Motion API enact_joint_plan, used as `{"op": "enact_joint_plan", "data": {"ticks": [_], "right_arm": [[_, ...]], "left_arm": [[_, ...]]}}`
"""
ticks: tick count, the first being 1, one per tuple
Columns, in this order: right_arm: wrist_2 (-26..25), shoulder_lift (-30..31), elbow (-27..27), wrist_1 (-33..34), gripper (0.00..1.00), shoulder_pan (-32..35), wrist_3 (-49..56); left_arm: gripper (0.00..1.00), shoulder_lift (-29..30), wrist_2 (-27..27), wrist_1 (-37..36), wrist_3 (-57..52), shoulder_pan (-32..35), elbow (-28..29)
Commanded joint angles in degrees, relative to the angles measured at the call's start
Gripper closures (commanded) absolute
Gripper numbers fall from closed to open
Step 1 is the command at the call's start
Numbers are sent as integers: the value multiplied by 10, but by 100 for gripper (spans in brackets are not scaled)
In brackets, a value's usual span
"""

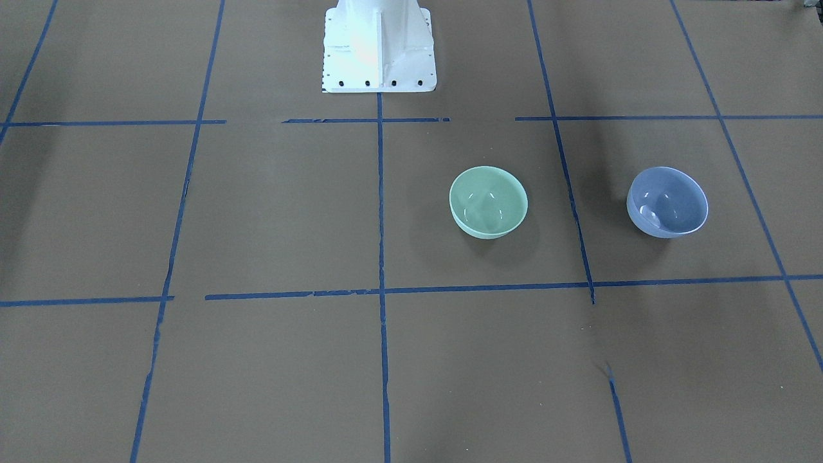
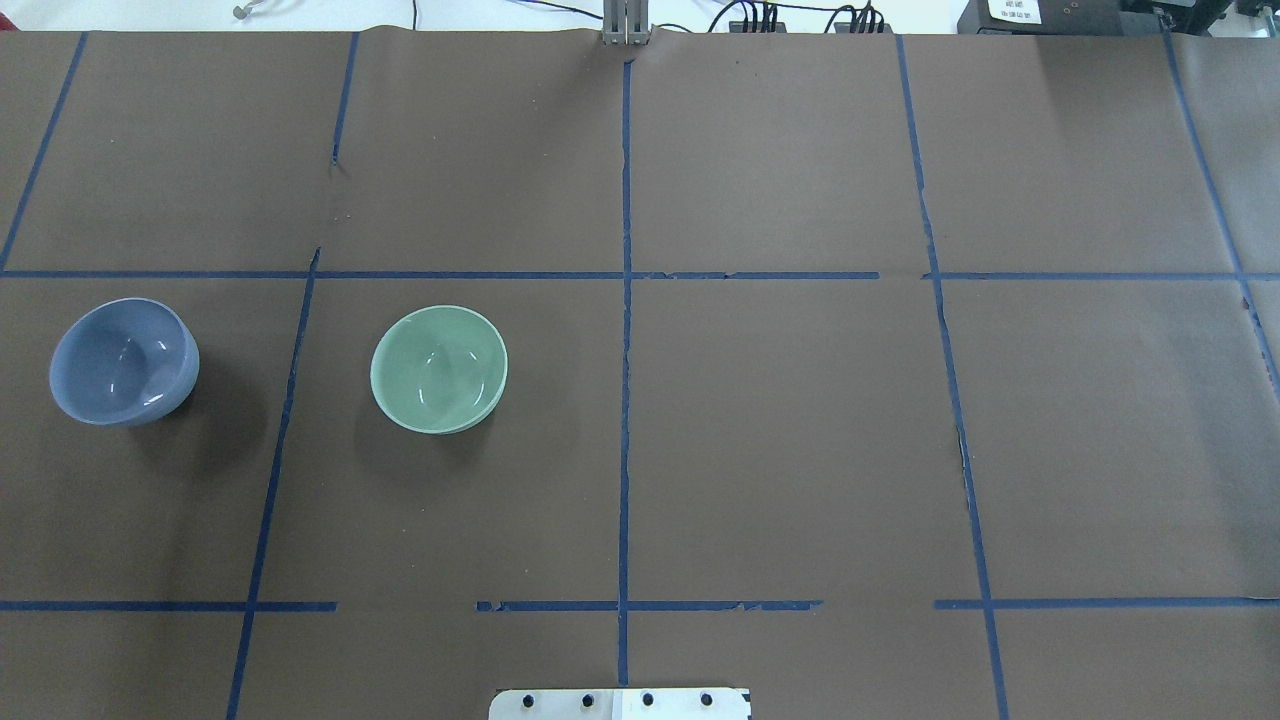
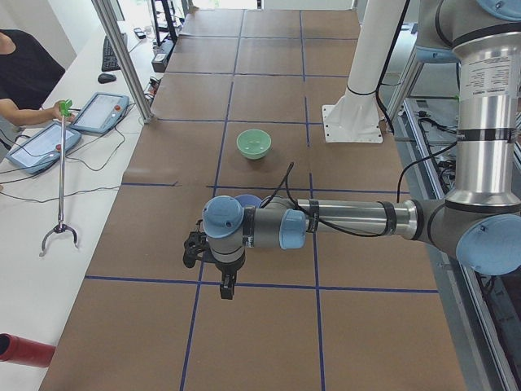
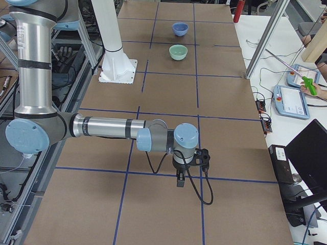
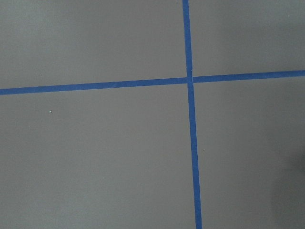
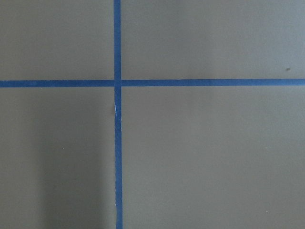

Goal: Stack blue bowl on green bowl

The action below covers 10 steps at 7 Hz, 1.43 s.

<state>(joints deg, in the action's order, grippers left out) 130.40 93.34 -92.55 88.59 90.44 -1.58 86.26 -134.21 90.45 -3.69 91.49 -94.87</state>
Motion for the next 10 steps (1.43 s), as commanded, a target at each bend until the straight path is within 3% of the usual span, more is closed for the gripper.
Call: {"op": "enact_joint_plan", "data": {"ticks": [1, 6, 9, 10], "right_arm": [[-1, 0, 0, 0, 0, 0, 0], [-1, 0, 0, 0, 0, 0, 0], [0, 0, 0, 0, 0, 0, 0], [-1, 0, 0, 0, 0, 0, 0]], "left_arm": [[0, 0, 1, 3, -3, 0, -1], [0, 15, -12, 16, 10, -14, -26], [0, 2, -16, 83, 226, -120, -99], [0, -13, -14, 136, 279, -161, -91]]}}
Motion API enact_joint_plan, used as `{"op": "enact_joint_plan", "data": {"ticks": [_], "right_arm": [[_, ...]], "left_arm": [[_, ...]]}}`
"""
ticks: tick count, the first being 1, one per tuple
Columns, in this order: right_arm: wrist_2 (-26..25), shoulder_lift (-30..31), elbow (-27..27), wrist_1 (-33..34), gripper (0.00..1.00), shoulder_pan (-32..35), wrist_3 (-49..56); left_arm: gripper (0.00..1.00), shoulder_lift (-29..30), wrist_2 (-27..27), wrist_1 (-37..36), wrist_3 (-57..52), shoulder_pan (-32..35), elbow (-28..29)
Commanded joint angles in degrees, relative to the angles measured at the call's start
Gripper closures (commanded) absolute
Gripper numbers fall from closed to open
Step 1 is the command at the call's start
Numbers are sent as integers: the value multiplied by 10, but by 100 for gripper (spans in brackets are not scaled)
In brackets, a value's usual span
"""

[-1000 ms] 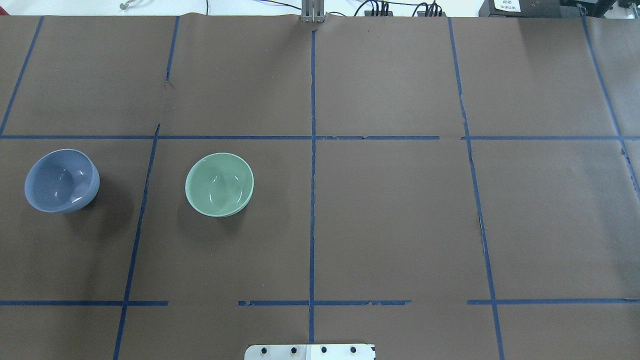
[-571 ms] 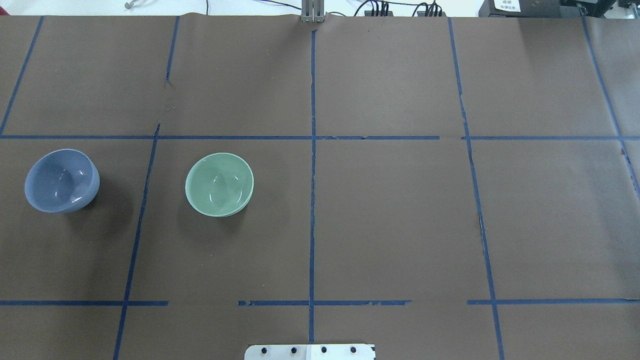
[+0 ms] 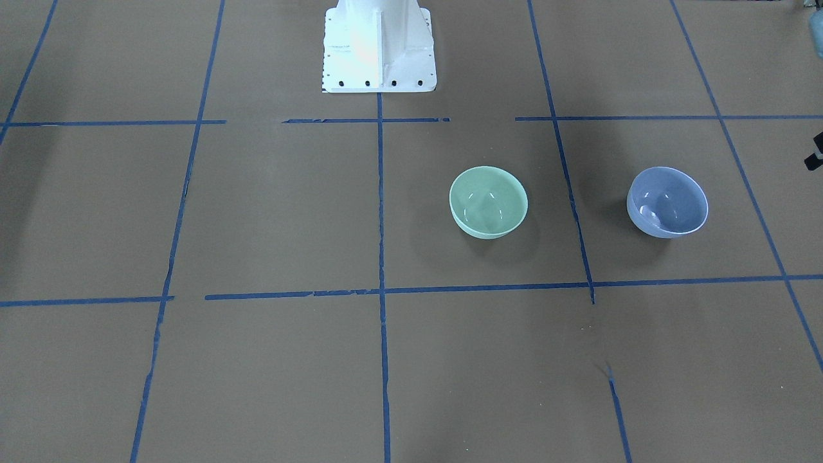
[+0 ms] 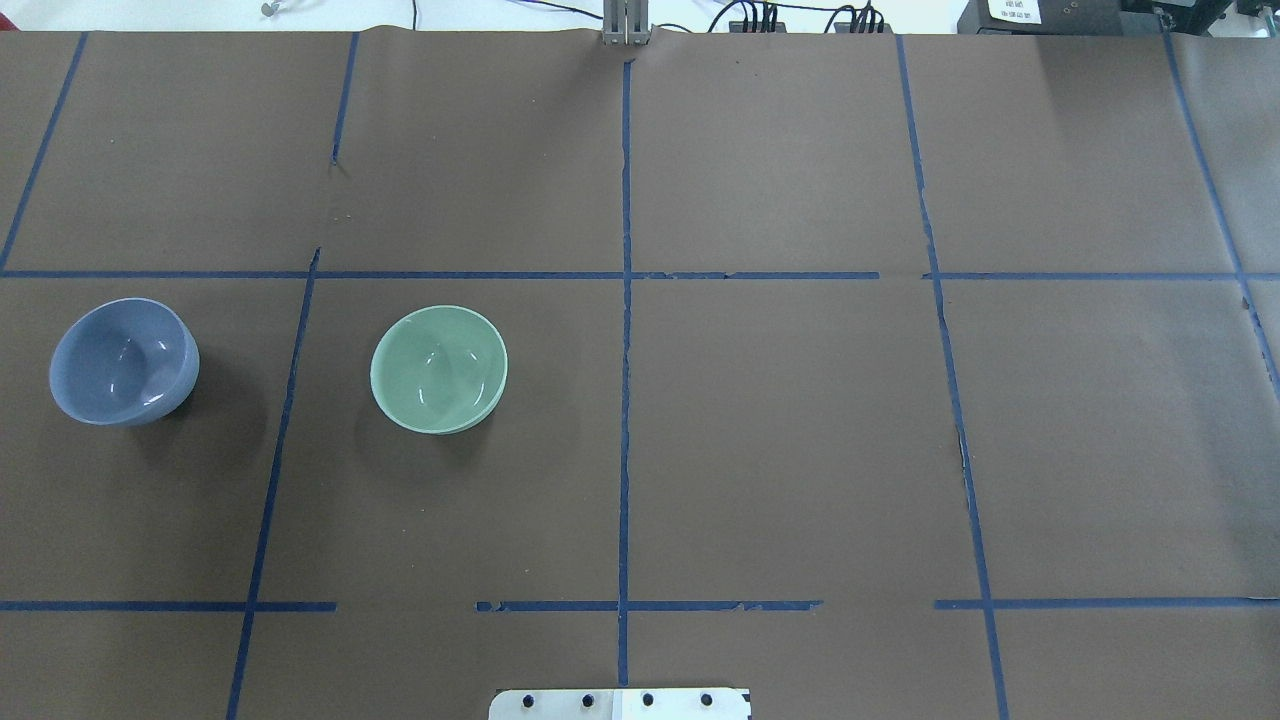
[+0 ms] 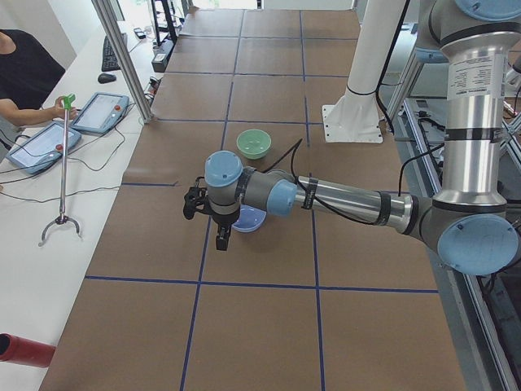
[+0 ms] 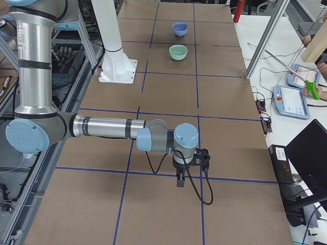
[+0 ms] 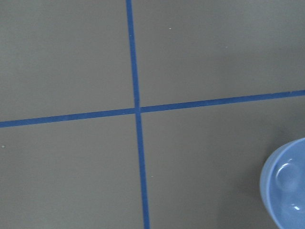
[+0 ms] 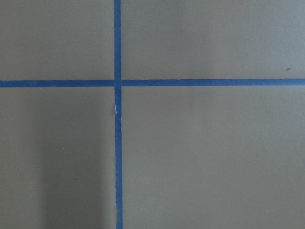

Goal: Stack blue bowl on green bowl

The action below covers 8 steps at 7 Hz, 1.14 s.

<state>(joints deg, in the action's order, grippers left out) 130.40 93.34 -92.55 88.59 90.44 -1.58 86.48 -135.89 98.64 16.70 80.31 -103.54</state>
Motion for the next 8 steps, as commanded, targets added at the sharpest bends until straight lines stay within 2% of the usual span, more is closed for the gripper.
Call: {"op": "enact_joint_plan", "data": {"ticks": [1, 2, 4, 5, 6, 8], "right_arm": [[-1, 0, 0, 0, 0, 0, 0], [0, 0, 0, 1, 0, 0, 0], [0, 0, 0, 0, 0, 0, 0], [0, 0, 0, 0, 0, 0, 0], [-1, 0, 0, 1, 0, 0, 0], [-1, 0, 0, 0, 0, 0, 0]], "left_arm": [[0, -16, 57, 118, 167, -107, 9], [0, -16, 82, 178, 233, -159, 33], [0, -16, 83, 298, 285, -195, 107], [0, -15, 83, 316, 304, -214, 112], [8, -15, 83, 316, 303, -219, 113], [50, -15, 84, 317, 300, -221, 116]]}}
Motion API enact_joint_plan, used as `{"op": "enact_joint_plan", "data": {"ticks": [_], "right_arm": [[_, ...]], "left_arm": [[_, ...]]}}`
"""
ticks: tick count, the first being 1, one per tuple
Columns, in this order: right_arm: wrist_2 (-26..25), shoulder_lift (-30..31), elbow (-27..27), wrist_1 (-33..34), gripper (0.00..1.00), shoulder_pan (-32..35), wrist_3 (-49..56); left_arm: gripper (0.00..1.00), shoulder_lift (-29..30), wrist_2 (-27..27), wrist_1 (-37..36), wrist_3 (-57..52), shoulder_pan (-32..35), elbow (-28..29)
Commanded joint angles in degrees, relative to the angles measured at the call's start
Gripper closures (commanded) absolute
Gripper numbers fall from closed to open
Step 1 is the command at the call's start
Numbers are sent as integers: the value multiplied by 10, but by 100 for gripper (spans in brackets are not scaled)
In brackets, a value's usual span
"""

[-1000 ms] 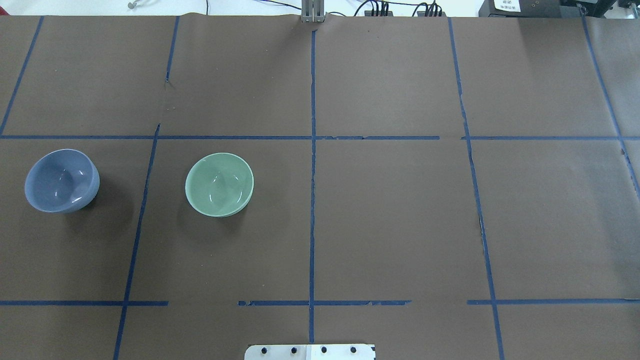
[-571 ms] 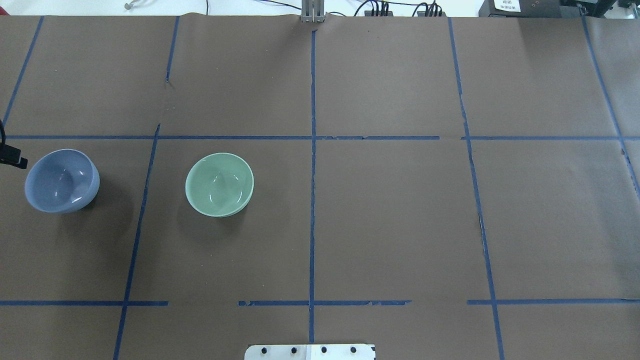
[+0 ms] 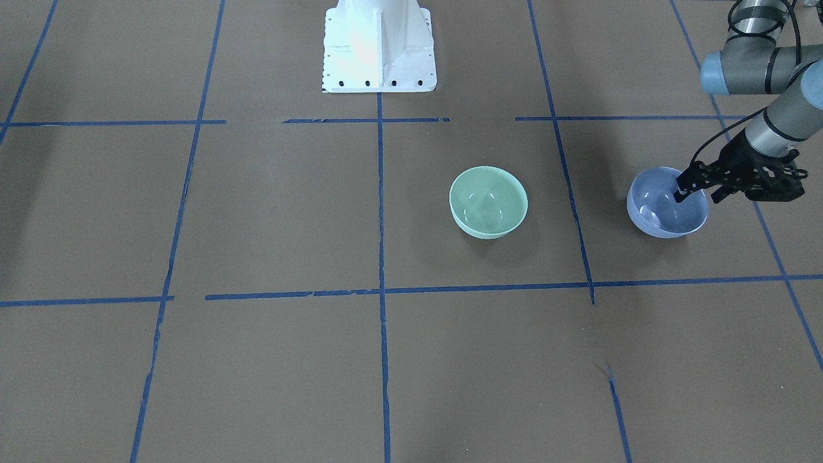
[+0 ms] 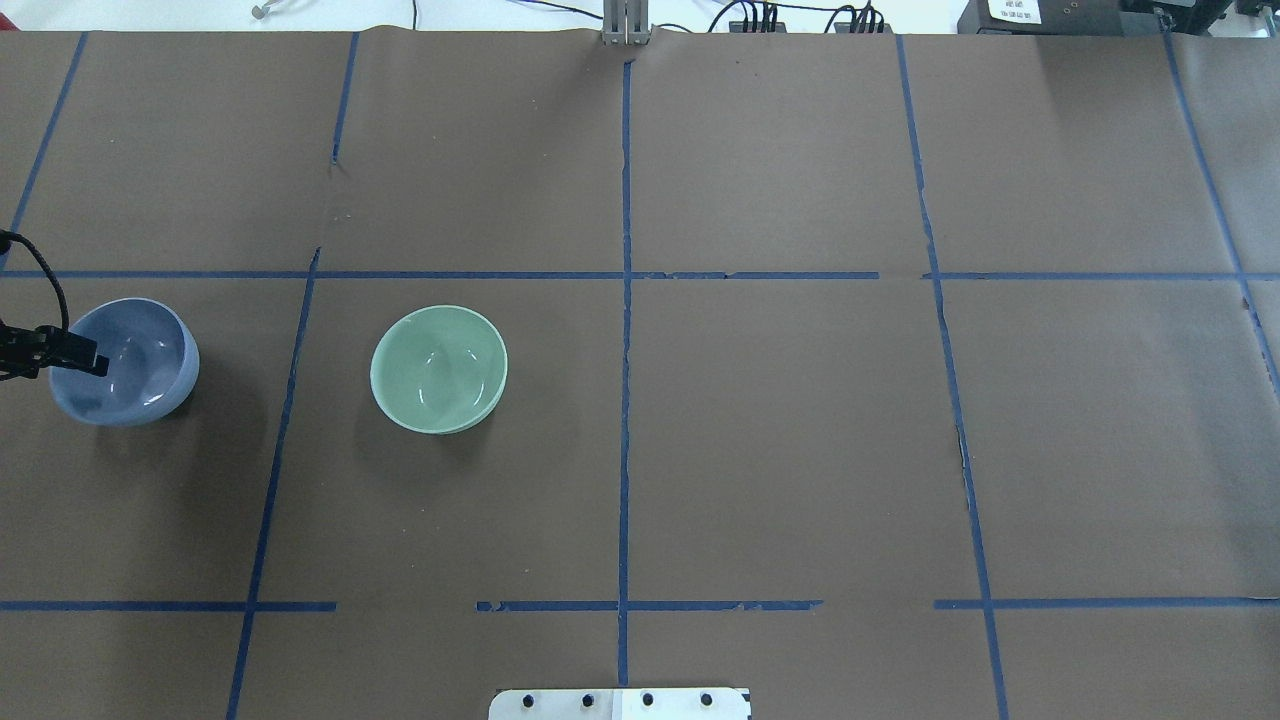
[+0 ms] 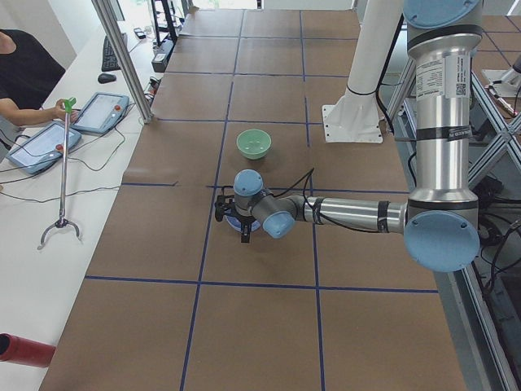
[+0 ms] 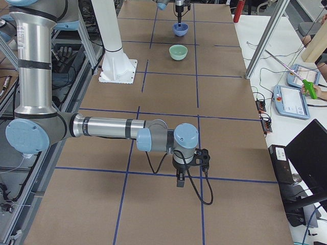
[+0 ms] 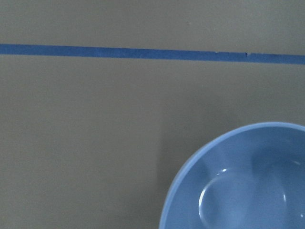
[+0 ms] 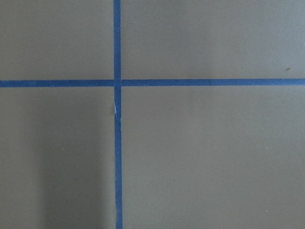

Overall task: Stack blue bowl on green bowl
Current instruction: 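Reach the left gripper down to the rim of the blue bowl, then grip the blue bowl rim with the left gripper and lift it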

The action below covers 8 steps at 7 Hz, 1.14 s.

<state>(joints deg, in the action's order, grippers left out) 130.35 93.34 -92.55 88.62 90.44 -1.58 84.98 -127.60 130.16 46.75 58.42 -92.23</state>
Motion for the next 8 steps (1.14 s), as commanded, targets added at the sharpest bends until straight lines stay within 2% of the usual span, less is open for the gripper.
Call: {"op": "enact_joint_plan", "data": {"ticks": [1, 3, 4, 5, 6, 7, 8], "right_arm": [[0, 0, 0, 1, 0, 0, 0], [0, 0, 0, 1, 0, 0, 0], [0, 0, 0, 0, 0, 0, 0], [0, 0, 0, 0, 0, 0, 0], [0, 0, 0, 0, 0, 0, 0], [0, 0, 0, 0, 0, 0, 0], [0, 0, 0, 0, 0, 0, 0]], "left_arm": [[67, 0, 1, 2, -4, -2, 4], [100, -3, 1, 1, -6, -1, -3], [100, -2, -8, -7, -7, 6, -30], [100, -5, -32, -62, -7, 10, -83], [100, -8, -41, -165, -60, 32, -152], [100, 5, -40, -333, -153, 96, -218], [100, 87, -35, -480, -207, 147, -254]]}}
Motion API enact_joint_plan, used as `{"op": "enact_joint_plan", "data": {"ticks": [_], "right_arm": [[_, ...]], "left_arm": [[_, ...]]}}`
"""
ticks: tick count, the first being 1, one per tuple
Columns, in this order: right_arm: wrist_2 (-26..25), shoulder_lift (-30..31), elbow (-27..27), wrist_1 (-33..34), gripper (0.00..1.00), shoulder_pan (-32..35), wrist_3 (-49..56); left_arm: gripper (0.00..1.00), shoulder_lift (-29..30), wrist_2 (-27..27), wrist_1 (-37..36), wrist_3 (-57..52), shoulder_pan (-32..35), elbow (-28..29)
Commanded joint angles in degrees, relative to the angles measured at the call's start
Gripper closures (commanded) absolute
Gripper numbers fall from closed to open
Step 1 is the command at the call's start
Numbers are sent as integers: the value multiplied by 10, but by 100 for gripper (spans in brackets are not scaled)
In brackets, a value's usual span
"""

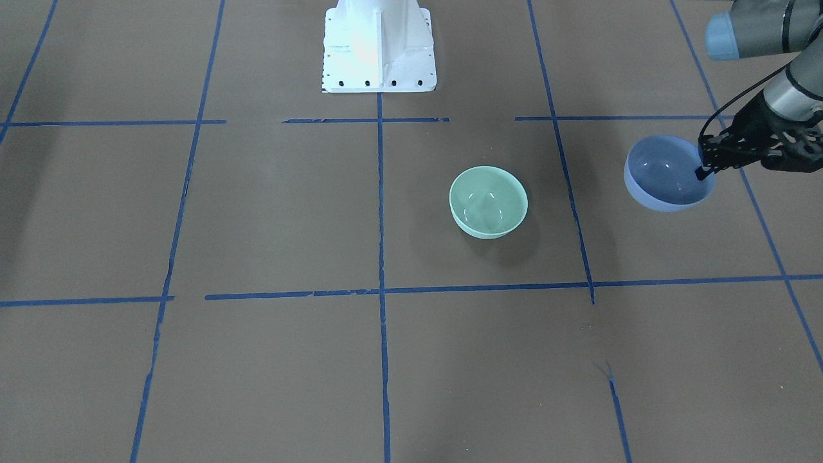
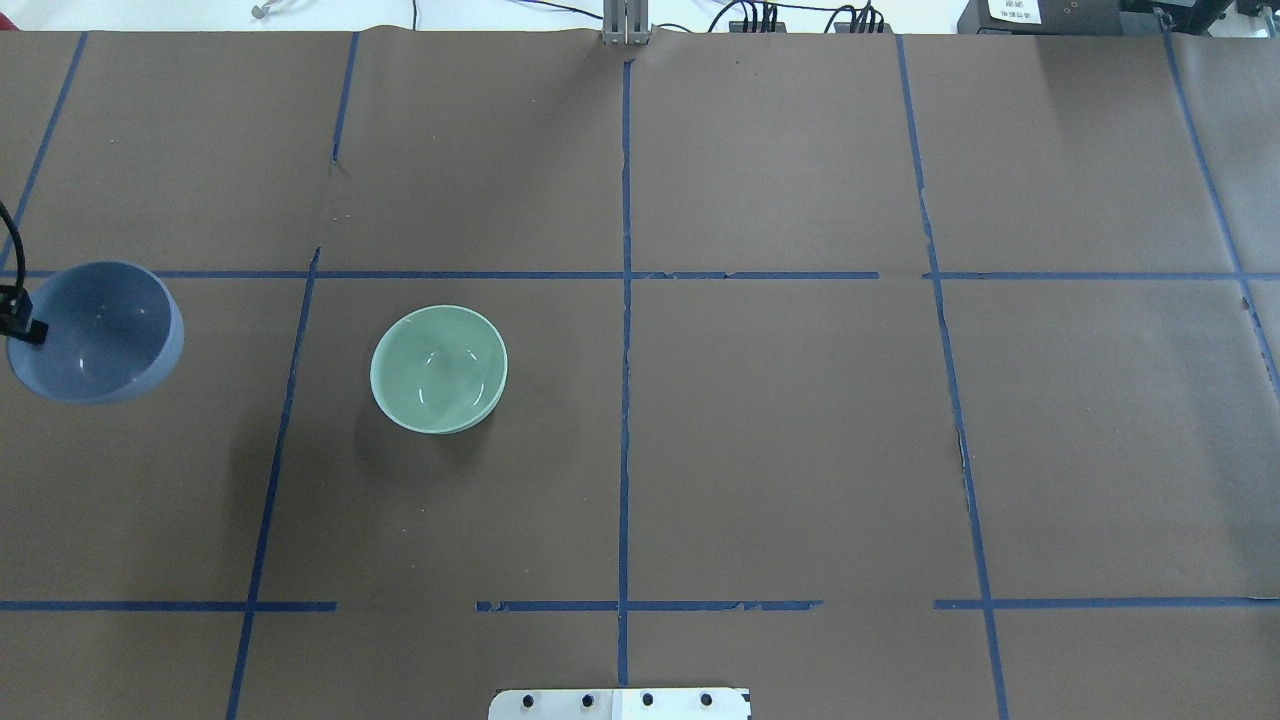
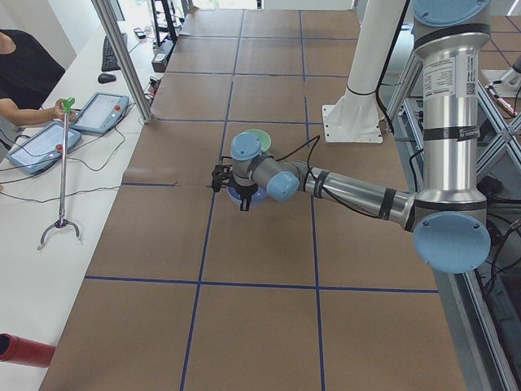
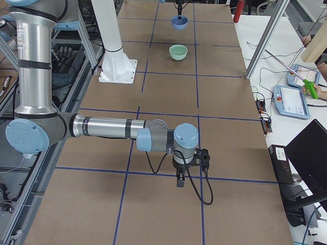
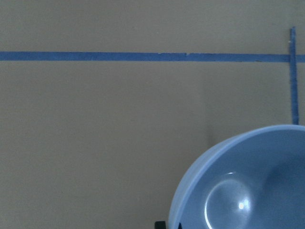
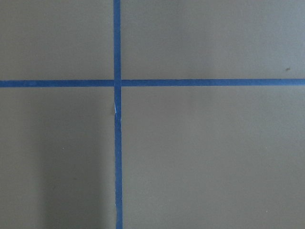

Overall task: Stack blue bowl on green bowl
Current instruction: 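Grip the blue bowl rim with the left gripper and lift it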

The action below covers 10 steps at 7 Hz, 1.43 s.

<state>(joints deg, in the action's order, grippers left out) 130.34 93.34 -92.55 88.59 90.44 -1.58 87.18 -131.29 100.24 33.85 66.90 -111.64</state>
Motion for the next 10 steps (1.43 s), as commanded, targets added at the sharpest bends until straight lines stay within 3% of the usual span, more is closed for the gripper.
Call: {"op": "enact_joint_plan", "data": {"ticks": [1, 2, 3, 5, 6, 8, 10], "right_arm": [[0, 0, 0, 0, 0, 0, 0], [1, 0, 0, 0, 0, 0, 0], [0, 0, 0, 1, 0, 0, 0], [0, 0, 0, 1, 0, 0, 0], [0, 0, 0, 1, 0, 0, 0], [1, 0, 0, 0, 0, 0, 0], [0, 0, 0, 0, 0, 0, 0]], "left_arm": [[100, 149, 2, -304, -122, 117, -71], [100, 163, 2, -361, -139, 134, -92], [100, 163, -2, -365, -131, 131, -101], [100, 164, -31, -357, -14, 71, -138], [100, 176, -32, -322, 78, 21, -153], [100, 183, -29, -184, 259, -91, -135], [100, 196, -21, -46, 350, -159, -50]]}}
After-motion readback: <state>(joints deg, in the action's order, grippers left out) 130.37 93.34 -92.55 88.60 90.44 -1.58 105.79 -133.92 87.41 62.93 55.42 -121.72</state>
